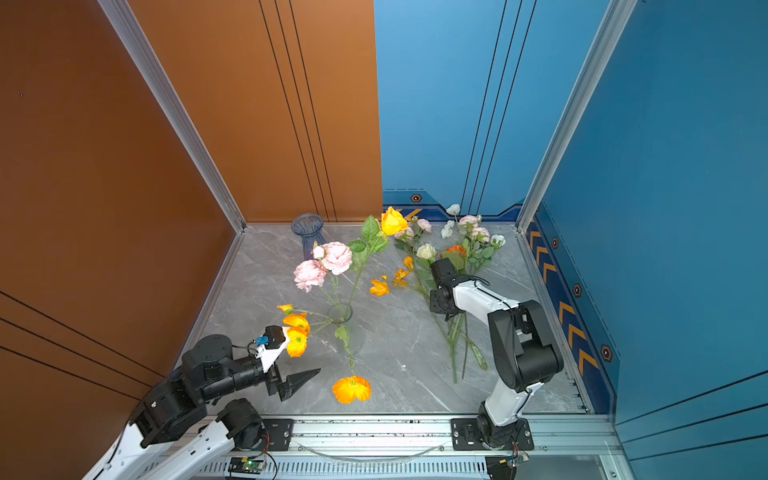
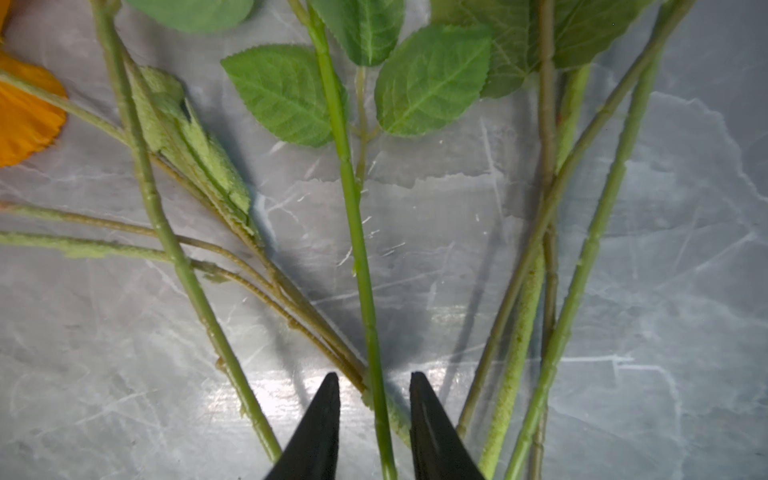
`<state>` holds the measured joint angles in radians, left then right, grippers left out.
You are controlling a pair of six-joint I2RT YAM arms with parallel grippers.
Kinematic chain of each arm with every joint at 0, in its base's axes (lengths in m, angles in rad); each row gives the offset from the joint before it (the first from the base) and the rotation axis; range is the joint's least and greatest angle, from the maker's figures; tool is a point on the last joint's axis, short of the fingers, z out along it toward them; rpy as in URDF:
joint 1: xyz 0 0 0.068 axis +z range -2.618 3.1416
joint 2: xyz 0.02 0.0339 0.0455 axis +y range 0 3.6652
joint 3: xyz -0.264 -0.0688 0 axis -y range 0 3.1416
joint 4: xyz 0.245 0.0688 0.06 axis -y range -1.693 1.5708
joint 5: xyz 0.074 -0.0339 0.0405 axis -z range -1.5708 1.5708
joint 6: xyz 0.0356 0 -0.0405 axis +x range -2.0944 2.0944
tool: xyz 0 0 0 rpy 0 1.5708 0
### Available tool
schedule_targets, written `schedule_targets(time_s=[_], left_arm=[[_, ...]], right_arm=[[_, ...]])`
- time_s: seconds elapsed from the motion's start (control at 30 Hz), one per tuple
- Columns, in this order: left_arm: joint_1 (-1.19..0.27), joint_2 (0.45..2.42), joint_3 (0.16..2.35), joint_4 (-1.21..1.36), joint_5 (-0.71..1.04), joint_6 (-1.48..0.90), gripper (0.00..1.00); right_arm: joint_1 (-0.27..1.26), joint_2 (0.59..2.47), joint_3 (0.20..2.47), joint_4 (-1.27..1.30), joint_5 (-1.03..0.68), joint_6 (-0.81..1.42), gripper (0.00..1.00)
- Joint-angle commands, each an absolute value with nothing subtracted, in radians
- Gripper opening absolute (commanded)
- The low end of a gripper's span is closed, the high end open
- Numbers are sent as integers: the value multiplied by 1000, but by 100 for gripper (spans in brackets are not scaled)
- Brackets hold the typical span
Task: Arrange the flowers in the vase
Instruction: 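Lower the right gripper and close it on the cream rose stem, then lift the cream rose with the right gripper toward the clear vase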
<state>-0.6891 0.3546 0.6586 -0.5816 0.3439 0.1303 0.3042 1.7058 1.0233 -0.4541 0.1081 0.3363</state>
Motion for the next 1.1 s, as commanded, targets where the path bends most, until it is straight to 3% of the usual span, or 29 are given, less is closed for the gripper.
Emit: schedule_targets(time_s=[0.0,0.43,0.67,1.07], left_arm=[[-679,361,650,-552,413,127,98],[-698,399,673,-516,485,74,98],[-730,391,683,-511,301,64,98],[-732,334,651,-512,339,73,98]], right_arm=[[298,1719,1064,-457,133,320,30],[294,1717,1066,-471,125,296,0],[296,1612,1055,-474,102,285,0],[393,1263,1057,-522,194,316,0]])
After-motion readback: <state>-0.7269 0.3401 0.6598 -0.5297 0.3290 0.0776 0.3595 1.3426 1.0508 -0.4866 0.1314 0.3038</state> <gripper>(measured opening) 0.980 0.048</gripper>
